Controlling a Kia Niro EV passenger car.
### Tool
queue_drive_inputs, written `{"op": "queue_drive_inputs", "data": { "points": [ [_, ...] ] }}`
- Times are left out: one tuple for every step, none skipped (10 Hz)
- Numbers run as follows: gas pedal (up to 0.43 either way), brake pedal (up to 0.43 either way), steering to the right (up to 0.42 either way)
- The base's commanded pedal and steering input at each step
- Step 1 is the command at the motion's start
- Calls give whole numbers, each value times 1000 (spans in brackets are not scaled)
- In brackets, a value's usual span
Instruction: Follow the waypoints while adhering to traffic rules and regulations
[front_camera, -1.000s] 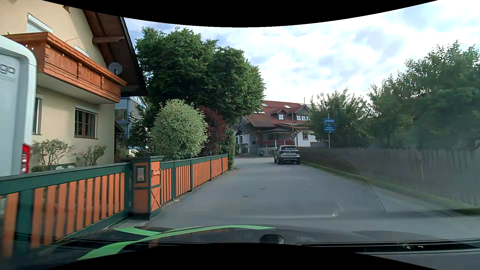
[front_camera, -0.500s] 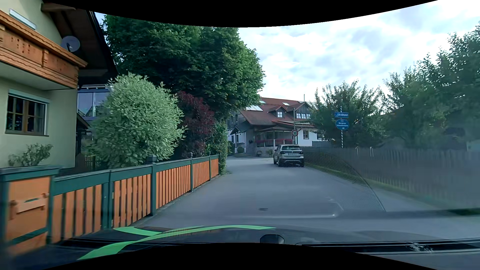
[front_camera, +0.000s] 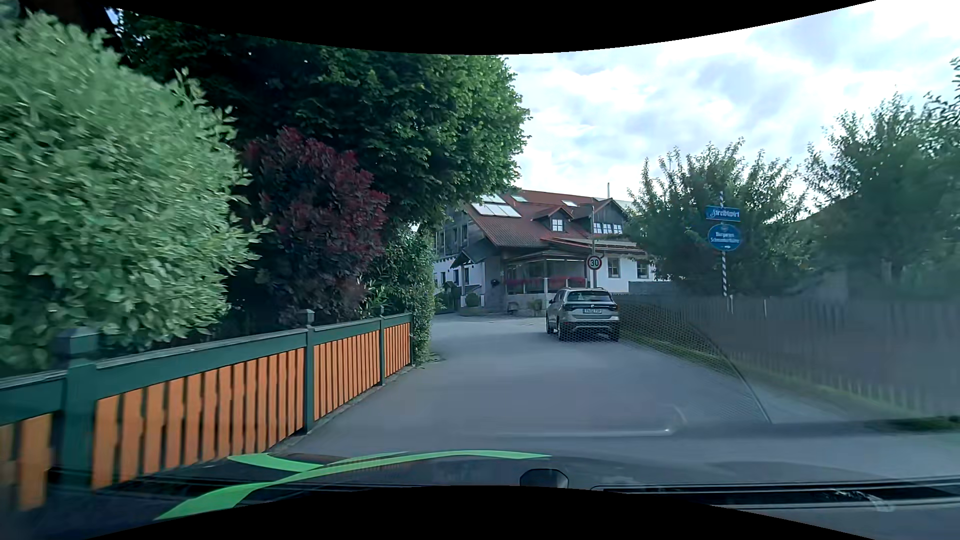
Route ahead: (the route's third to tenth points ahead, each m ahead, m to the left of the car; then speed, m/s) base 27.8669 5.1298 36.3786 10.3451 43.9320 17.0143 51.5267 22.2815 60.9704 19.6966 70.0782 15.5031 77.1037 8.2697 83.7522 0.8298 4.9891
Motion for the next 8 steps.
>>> {"op": "queue_drive_inputs", "data": {
  "points": [
    [87,0,15],
    [87,0,14],
    [87,0,13],
    [87,0,11],
    [87,0,7],
    [87,0,4],
    [87,0,0],
    [87,0,-7]
  ]
}}
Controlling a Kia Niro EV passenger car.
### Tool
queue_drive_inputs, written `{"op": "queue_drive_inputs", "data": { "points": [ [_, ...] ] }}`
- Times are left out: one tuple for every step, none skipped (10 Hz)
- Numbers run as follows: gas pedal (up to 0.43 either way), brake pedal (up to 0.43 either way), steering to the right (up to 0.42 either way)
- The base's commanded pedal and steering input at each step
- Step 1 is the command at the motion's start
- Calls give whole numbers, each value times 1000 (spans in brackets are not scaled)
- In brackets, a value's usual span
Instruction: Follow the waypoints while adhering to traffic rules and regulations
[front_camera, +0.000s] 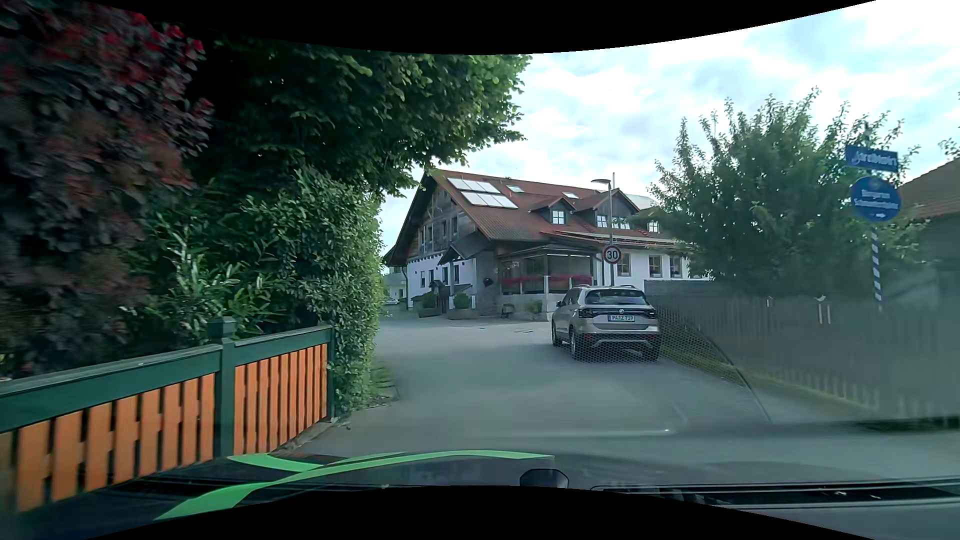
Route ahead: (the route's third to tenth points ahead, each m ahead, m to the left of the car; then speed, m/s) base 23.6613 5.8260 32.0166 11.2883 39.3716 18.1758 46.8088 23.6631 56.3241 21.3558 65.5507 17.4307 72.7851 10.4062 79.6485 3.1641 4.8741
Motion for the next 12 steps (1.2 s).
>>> {"op": "queue_drive_inputs", "data": {
  "points": [
    [87,0,-15],
    [87,0,-21],
    [87,0,-23],
    [87,0,-25],
    [87,0,-31],
    [87,0,-39],
    [87,0,-53],
    [87,0,-67],
    [110,0,-75],
    [110,0,-80],
    [118,0,-85],
    [130,0,-92]
  ]
}}
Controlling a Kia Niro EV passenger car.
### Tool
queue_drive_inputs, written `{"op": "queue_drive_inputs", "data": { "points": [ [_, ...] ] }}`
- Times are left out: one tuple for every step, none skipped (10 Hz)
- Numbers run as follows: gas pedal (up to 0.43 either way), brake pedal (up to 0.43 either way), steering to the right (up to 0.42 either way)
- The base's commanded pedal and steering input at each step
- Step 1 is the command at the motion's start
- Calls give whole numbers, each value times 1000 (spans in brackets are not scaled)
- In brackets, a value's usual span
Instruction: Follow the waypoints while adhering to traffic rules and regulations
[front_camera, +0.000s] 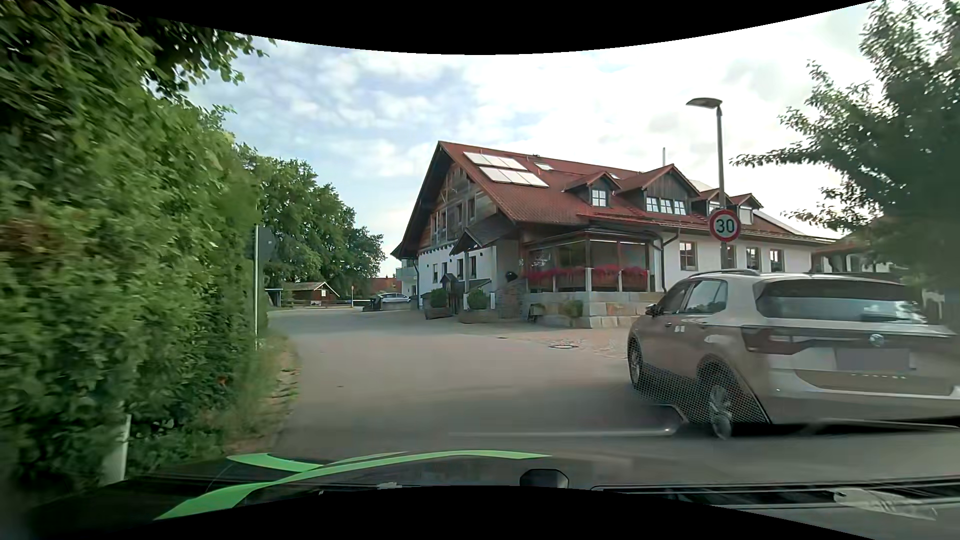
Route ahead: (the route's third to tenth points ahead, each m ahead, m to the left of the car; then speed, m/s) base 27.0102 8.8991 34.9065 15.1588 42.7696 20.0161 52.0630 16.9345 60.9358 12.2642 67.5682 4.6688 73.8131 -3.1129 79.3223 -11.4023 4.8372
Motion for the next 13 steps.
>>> {"op": "queue_drive_inputs", "data": {
  "points": [
    [138,0,-99],
    [138,0,-105],
    [138,0,-109],
    [138,0,-112],
    [138,0,-117],
    [138,0,-122],
    [157,0,-124],
    [157,0,-124],
    [169,0,-125],
    [169,0,-126],
    [169,0,-126],
    [177,0,-127],
    [177,0,-127]
  ]
}}
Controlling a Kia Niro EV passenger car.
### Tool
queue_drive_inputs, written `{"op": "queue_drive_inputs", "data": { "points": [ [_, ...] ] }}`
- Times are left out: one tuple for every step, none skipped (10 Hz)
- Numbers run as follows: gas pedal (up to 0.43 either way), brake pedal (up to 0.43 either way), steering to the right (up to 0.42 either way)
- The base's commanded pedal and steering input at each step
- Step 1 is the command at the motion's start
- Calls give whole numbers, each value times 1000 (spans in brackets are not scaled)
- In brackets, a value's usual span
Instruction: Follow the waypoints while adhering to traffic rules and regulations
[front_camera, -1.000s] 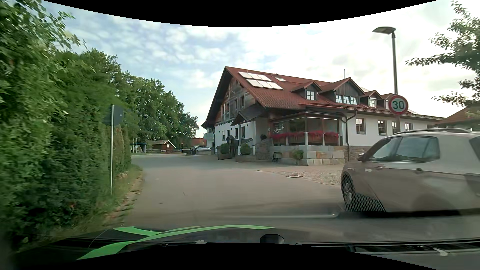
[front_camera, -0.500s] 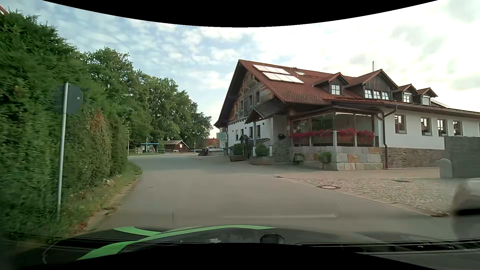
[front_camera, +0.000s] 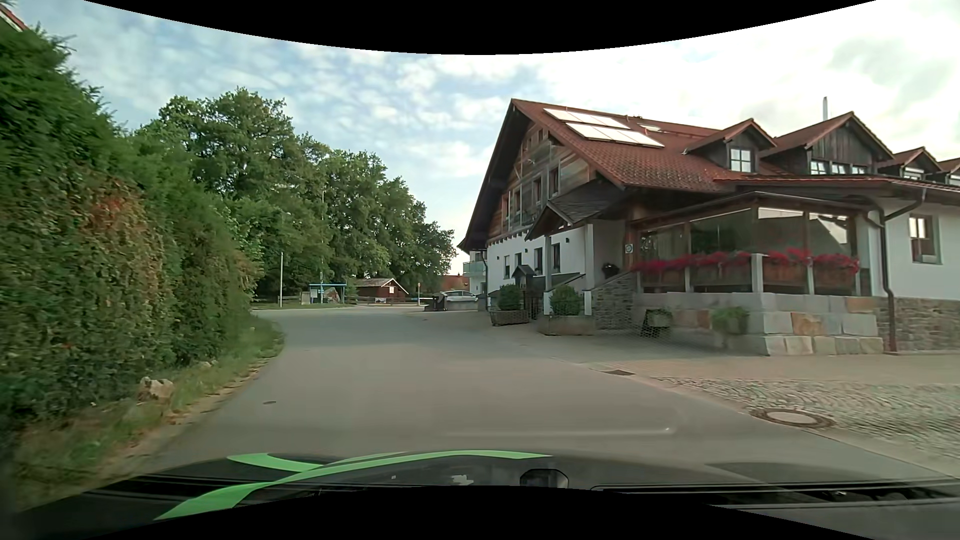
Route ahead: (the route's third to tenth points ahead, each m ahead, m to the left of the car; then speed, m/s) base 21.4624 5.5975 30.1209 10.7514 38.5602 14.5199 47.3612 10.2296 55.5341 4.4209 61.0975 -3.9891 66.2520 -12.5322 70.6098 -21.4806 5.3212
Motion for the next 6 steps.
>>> {"op": "queue_drive_inputs", "data": {
  "points": [
    [189,0,-127],
    [189,0,-127],
    [189,0,-127],
    [189,0,-126],
    [189,0,-126],
    [189,0,-125]
  ]
}}
